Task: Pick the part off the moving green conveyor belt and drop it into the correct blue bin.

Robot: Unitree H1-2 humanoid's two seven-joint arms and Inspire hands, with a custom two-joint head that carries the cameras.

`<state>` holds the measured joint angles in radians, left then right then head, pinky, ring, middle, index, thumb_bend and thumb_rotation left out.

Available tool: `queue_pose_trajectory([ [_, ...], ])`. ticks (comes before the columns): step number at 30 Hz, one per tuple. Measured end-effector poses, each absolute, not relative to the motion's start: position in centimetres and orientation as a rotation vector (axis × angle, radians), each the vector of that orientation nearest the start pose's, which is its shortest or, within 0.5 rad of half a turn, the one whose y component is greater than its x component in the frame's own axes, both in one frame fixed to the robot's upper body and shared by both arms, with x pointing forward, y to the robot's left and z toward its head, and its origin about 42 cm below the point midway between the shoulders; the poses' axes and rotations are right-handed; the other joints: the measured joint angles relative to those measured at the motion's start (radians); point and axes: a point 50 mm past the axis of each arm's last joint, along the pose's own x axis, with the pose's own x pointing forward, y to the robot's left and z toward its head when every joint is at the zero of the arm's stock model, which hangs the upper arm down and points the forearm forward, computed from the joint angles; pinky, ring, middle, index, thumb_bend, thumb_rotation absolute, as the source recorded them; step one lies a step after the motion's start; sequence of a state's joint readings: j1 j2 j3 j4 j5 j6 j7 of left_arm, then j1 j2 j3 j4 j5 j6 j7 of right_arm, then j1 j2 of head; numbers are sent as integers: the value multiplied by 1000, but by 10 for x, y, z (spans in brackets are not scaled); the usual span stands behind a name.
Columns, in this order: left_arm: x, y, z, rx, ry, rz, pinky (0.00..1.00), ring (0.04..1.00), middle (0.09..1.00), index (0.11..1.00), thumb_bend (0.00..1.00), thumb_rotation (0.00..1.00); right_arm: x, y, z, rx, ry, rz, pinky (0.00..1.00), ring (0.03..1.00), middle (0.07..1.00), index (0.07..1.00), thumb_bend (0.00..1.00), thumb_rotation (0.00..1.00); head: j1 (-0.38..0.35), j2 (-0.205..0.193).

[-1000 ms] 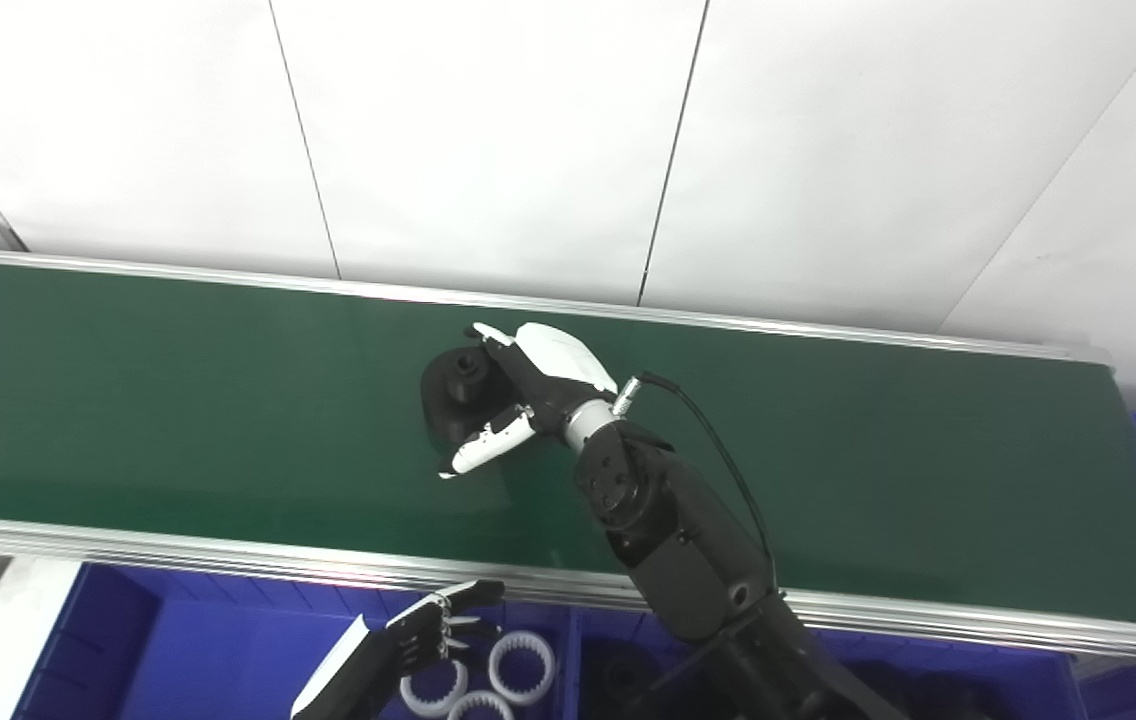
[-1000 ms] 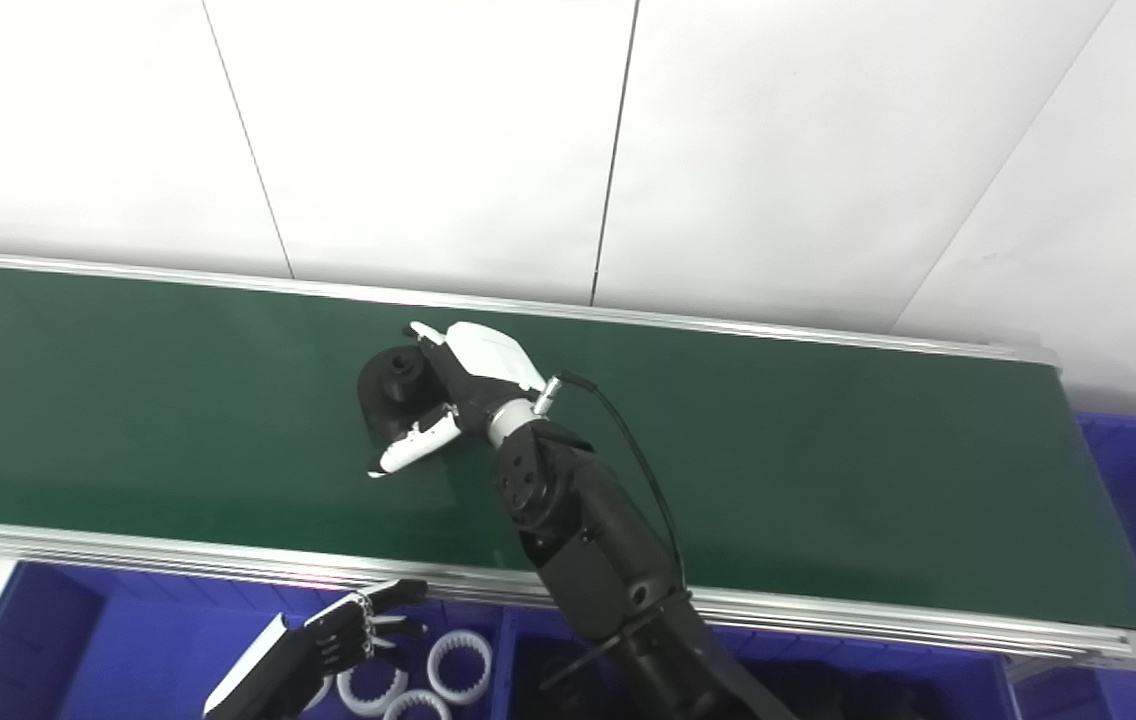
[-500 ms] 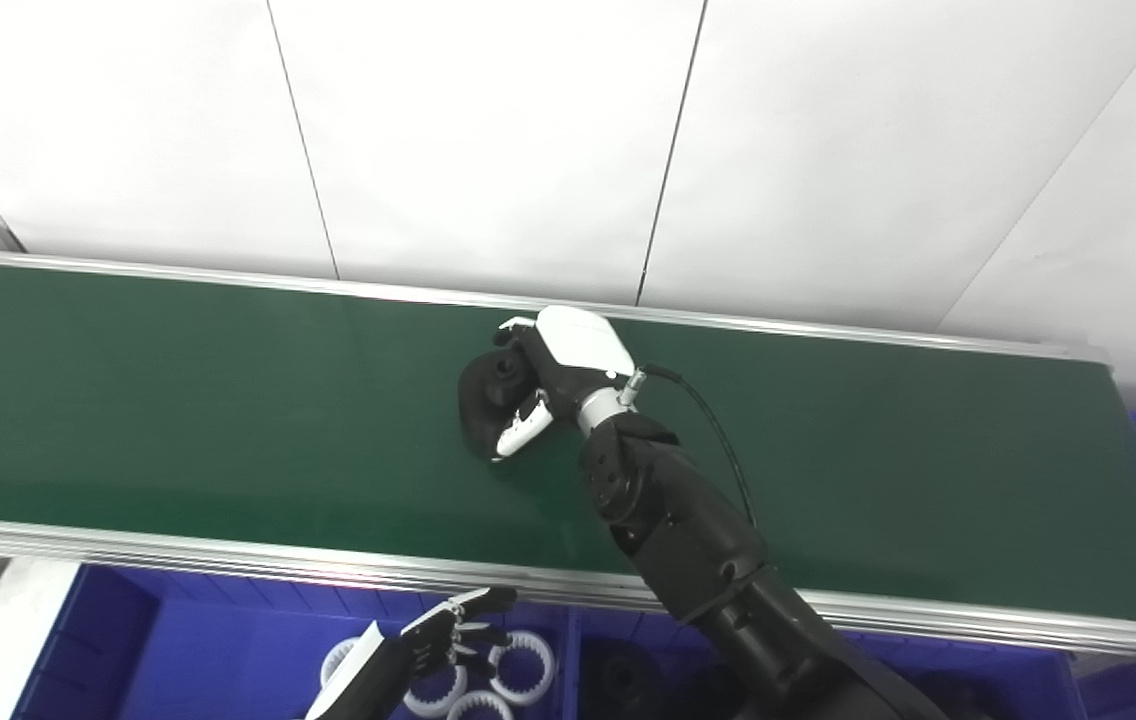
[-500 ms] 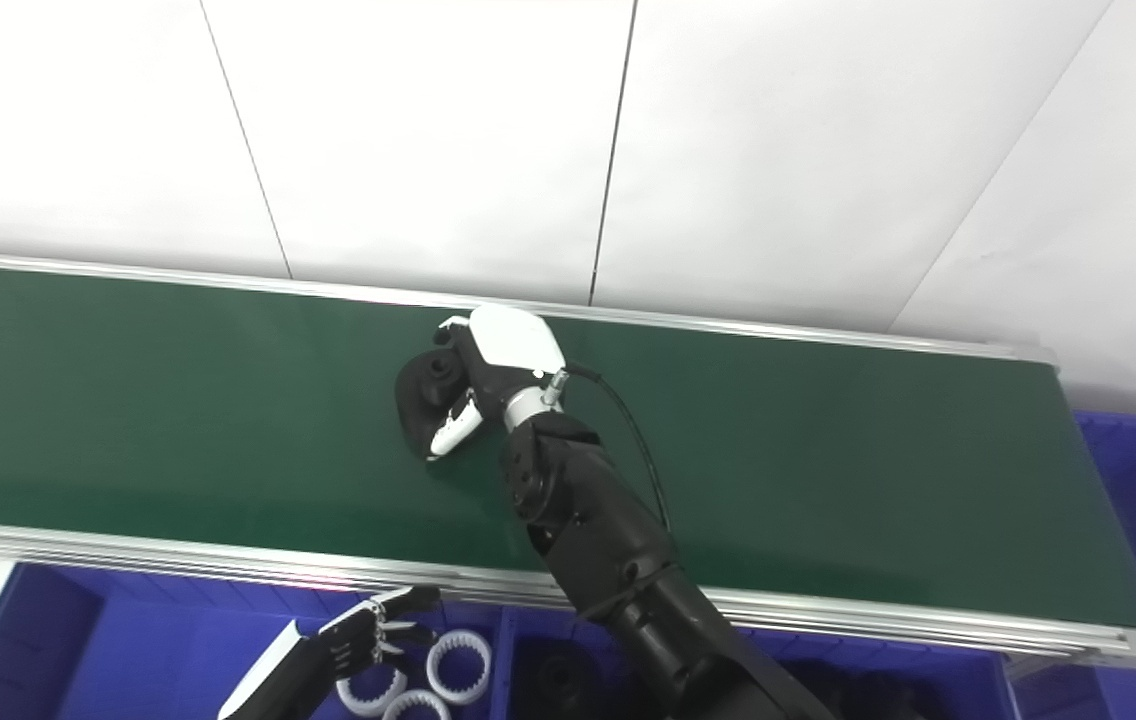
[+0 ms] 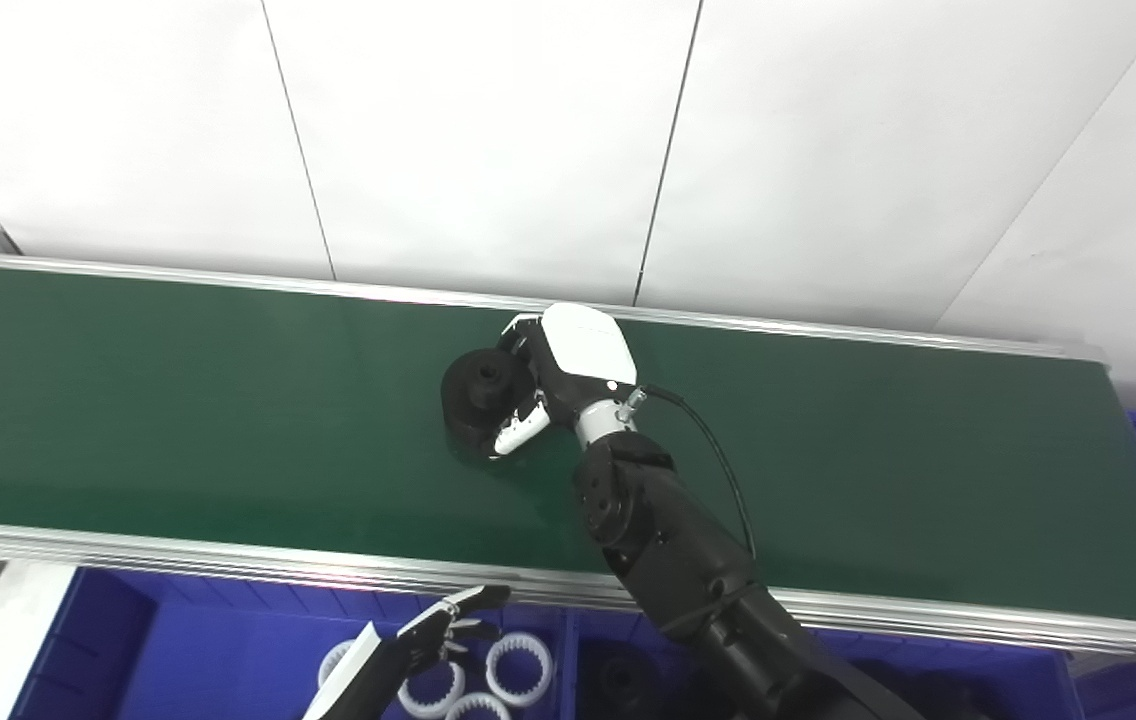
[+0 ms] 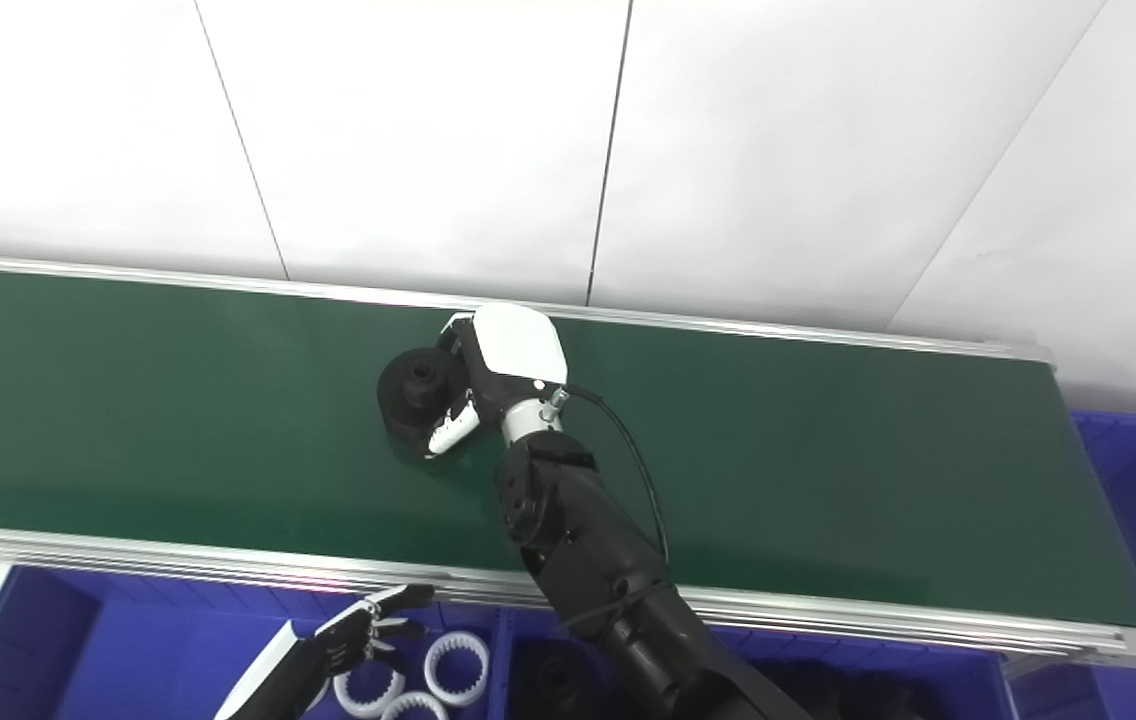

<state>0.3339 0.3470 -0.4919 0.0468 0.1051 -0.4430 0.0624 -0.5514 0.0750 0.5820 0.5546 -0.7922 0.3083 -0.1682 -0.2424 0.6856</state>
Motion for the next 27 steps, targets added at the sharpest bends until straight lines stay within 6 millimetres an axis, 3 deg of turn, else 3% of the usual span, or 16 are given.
queue_pose_trajectory([
  [5,120,212,27,233,1,-455,608,741,840,870,817,26,361,-30,119,-1015,-117,335,355,459,507,476,528,0,-3,22],
  [11,125,214,30,175,4,-430,627,745,829,894,777,0,327,-64,164,-874,-216,192,289,372,440,512,527,0,12,42],
  [14,125,215,32,175,0,-456,631,757,844,894,770,2,308,-78,176,-843,-251,133,279,362,431,520,526,0,12,43],
  [20,124,216,33,166,3,-452,645,765,845,892,761,17,271,-103,171,-788,-198,63,277,362,429,521,525,0,11,66],
  [27,123,218,37,169,-7,-449,634,743,850,905,725,0,237,-120,182,-755,-207,-2,243,330,420,522,524,0,-15,104],
])
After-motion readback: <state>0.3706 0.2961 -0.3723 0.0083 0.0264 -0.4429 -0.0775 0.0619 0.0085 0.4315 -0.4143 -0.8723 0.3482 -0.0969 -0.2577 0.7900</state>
